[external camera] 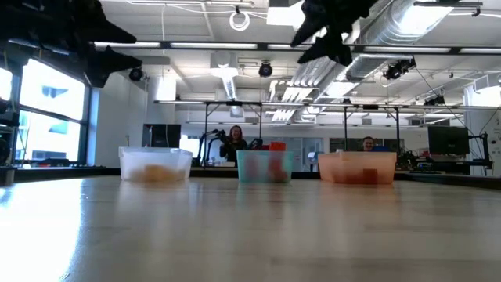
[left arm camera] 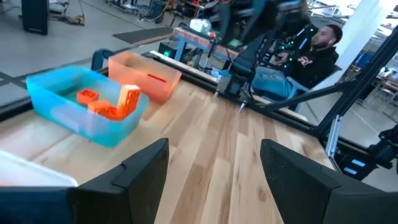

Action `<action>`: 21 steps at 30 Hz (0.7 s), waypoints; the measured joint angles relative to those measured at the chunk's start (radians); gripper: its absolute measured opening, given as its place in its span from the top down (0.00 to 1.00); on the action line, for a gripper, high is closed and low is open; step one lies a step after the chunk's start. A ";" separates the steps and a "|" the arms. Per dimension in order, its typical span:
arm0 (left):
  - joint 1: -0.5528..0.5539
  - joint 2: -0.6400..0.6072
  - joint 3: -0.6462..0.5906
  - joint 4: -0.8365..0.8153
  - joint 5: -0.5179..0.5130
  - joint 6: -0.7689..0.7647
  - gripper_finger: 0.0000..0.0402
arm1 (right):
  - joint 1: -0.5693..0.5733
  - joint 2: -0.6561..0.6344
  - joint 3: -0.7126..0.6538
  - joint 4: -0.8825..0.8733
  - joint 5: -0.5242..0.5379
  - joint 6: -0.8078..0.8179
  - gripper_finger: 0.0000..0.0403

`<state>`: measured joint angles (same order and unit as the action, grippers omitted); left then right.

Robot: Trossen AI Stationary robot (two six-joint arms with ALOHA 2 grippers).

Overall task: Sort & place blocks by color
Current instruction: Return to Home Position

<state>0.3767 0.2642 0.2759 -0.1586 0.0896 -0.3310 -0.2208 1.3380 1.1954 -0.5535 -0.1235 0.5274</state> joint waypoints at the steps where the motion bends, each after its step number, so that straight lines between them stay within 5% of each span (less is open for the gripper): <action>1: 0.000 -0.017 -0.016 0.000 0.000 -0.007 0.39 | 0.019 0.000 0.000 0.022 0.005 0.000 0.60; 14: 0.000 -0.208 -0.120 -0.011 -0.004 -0.015 0.39 | 0.176 -0.055 0.000 0.112 0.077 0.070 0.60; 21: 0.000 -0.260 -0.122 -0.137 -0.015 0.001 0.39 | 0.227 -0.179 0.000 0.089 0.245 -0.009 0.60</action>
<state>0.3767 0.0038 0.1540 -0.2952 0.0747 -0.3299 0.0063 1.1586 1.1957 -0.4644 0.1219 0.5185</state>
